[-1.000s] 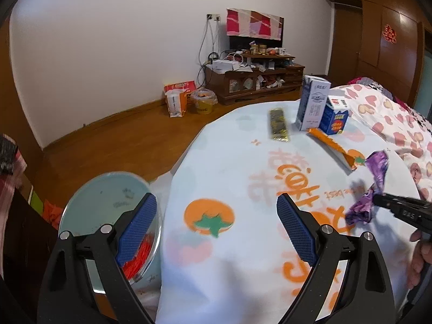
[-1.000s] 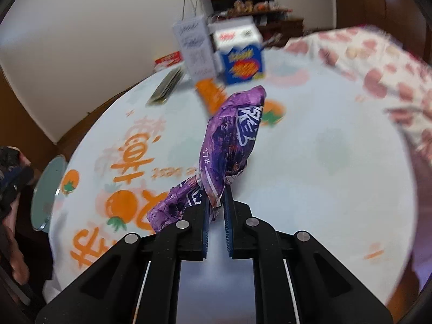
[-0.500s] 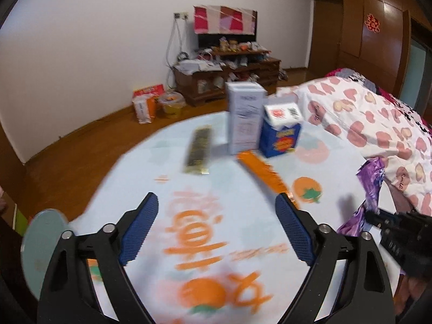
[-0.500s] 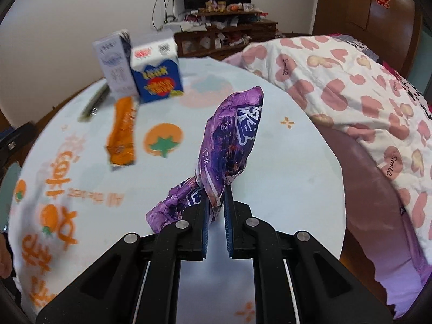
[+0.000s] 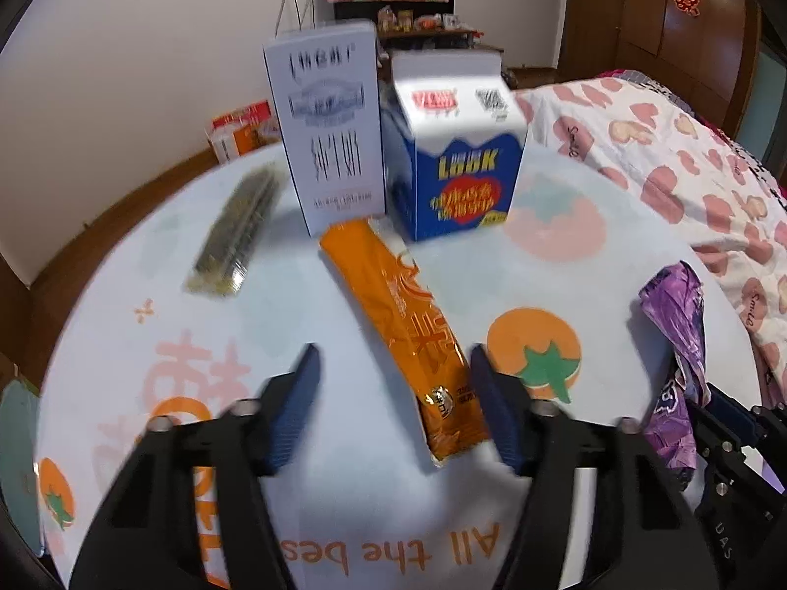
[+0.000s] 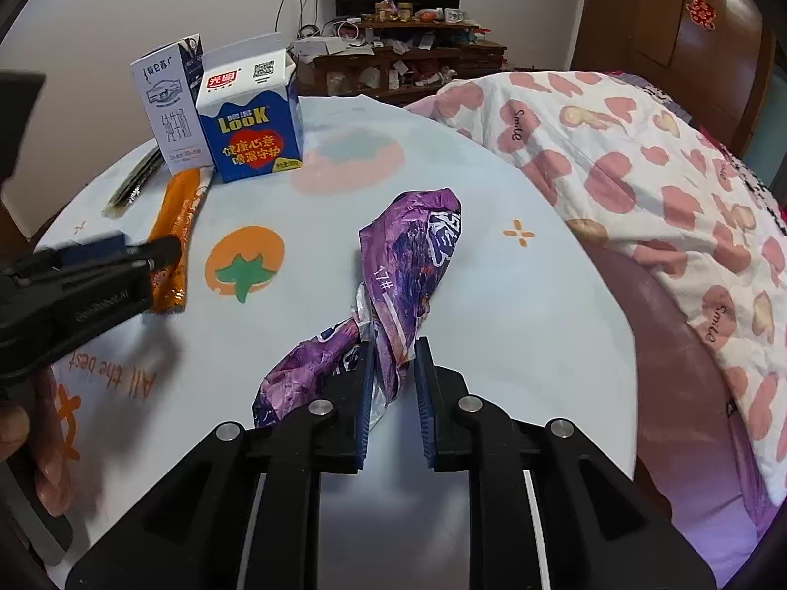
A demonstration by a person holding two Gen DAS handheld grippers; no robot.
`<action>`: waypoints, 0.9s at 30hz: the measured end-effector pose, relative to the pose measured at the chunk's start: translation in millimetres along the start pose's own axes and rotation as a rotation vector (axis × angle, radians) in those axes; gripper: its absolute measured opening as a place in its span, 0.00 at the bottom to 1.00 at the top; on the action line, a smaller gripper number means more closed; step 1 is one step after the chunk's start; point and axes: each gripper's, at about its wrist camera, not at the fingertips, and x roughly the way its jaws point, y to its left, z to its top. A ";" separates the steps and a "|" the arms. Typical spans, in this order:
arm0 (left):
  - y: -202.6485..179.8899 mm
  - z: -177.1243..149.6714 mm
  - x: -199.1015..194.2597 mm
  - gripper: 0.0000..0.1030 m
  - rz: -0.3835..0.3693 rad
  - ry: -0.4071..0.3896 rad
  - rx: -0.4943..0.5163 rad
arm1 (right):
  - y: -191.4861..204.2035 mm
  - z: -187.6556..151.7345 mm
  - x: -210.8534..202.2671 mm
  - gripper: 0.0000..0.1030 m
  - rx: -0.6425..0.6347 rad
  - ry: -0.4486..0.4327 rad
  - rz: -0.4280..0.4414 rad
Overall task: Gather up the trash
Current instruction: 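Grasp the purple snack wrapper with the right tool while the left tool grasps the orange snack stick, then carry the orange snack stick and purple wrapper over the bucket with both tools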
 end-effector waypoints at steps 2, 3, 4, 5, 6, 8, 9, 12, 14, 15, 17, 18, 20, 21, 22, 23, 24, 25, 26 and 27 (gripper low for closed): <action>2.5 -2.7 6.7 0.18 -0.053 0.035 -0.009 | 1.6 0.1 2.5 0.14 0.005 -0.001 0.024; 4.0 -4.4 6.2 0.16 -0.077 0.035 -0.010 | 3.2 0.3 3.7 0.13 0.004 -0.001 0.034; 3.7 -5.9 4.9 0.10 -0.083 0.034 0.005 | 4.5 1.1 3.6 0.12 0.001 -0.005 0.044; 3.8 -7.3 3.8 0.07 -0.090 0.036 0.017 | 5.2 1.6 2.9 0.11 0.001 -0.010 0.052; 4.9 -8.7 3.4 0.05 -0.099 0.040 0.020 | 6.2 1.8 1.2 0.11 0.001 -0.017 0.059; 8.5 -10.7 0.7 0.04 -0.109 0.039 0.028 | 7.0 1.8 -3.5 0.10 0.004 -0.032 0.068; 11.4 -12.1 -2.9 0.04 -0.110 0.034 0.035 | 7.3 1.1 -6.2 0.10 0.005 -0.037 0.072; 23.5 -16.7 -15.5 0.03 -0.113 0.017 0.047 | 13.4 0.4 -13.9 0.10 -0.004 -0.050 0.077; 33.8 -21.4 -26.6 0.03 -0.114 0.001 0.054 | 19.0 0.1 -17.7 0.10 -0.011 -0.055 0.082; 36.6 -21.7 -30.5 0.03 -0.109 -0.004 0.058 | 22.1 0.1 -19.2 0.10 -0.015 -0.057 0.084; 42.8 -25.9 -39.5 0.03 -0.088 -0.022 0.074 | 29.6 0.4 -23.4 0.10 -0.028 -0.065 0.089; 47.5 -28.4 -44.9 0.03 -0.081 -0.030 0.078 | 35.0 0.4 -25.4 0.10 -0.037 -0.067 0.093; 57.8 -33.8 -55.7 0.03 -0.063 -0.048 0.086 | 44.9 0.6 -29.1 0.10 -0.051 -0.074 0.100; 60.9 -35.2 -59.0 0.03 -0.059 -0.053 0.086 | 50.7 0.6 -30.6 0.10 -0.060 -0.077 0.105; 65.6 -37.7 -63.2 0.03 -0.057 -0.058 0.084 | 56.4 0.8 -30.7 0.10 -0.068 -0.076 0.110; 70.8 -40.1 -67.3 0.03 -0.051 -0.062 0.084 | 62.0 0.9 -31.1 0.10 -0.075 -0.078 0.115; 76.6 -43.5 -72.4 0.03 -0.040 -0.071 0.087 | 67.8 1.0 -32.1 0.10 -0.084 -0.080 0.118; 81.6 -46.5 -76.5 0.03 -0.031 -0.077 0.088 | 74.3 1.4 -32.9 0.10 -0.094 -0.081 0.123; 87.3 -49.8 -80.5 0.03 -0.026 -0.081 0.088 | 80.6 1.8 -33.8 0.10 -0.103 -0.082 0.128; 92.7 -52.1 -83.5 0.03 -0.021 -0.083 0.083 | 86.9 2.5 -35.1 0.10 -0.112 -0.085 0.133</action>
